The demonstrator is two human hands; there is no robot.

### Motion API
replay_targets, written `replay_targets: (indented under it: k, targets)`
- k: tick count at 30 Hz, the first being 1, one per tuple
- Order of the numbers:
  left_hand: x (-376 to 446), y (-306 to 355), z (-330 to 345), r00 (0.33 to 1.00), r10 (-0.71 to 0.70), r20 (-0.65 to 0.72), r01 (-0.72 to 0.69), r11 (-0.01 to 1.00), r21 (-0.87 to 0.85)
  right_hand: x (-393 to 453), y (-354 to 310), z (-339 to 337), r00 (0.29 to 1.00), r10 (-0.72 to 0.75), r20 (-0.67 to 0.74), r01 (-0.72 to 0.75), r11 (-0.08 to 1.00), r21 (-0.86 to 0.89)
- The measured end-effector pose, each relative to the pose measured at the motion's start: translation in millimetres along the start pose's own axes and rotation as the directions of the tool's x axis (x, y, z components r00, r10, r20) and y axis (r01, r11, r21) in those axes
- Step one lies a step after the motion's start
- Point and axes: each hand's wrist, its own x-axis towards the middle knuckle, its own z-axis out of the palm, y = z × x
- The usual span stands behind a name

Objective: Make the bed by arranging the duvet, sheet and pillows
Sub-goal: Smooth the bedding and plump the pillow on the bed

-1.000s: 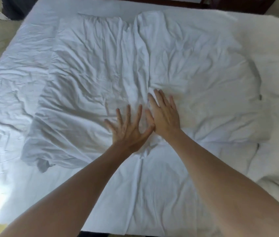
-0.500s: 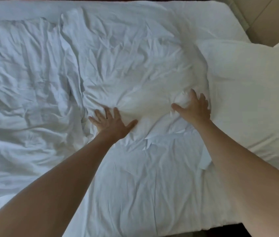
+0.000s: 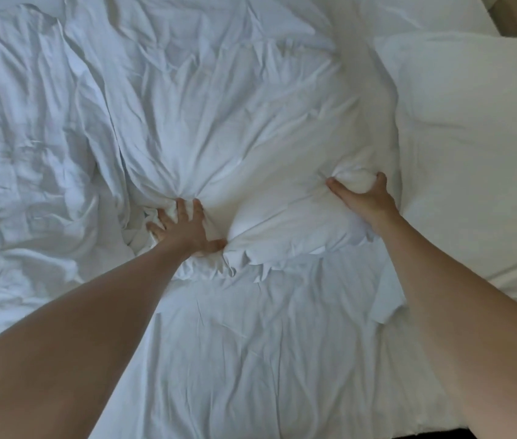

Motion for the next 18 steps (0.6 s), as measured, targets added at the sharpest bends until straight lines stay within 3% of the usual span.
replay_targets:
  k: [7,11,14,16,18]
  targets:
    - [9,-3,11,0.995,0.048,-0.091,-0.045,0.998,0.034,8,-8,19,0.999,0.030,-0.037,-0.030,1.000,-0.005]
    - [5,-6,8,0.995,0.045,-0.085,-0.039,0.996,0.076,-2,-21,18,0.982,-0.035,-0.188,0.049,0.996,0.072]
    - [-11,-7,-16,0.986,0.128,-0.108,-0.102,0.970,0.222,-29,-53,8,0.951,-0.060,-0.304,0.118,0.977,0.177]
    - [-33,-17,-39,0.950,0.202,-0.237,-0.130,0.949,0.287,-57,-91,1,0.932,-0.103,-0.348,0.183,0.962,0.205]
    - [-60,-43,-63,0.893,0.188,-0.410,-0.067,0.954,0.293,-96,-134,1,0.918,-0.164,-0.361,0.258,0.938,0.230]
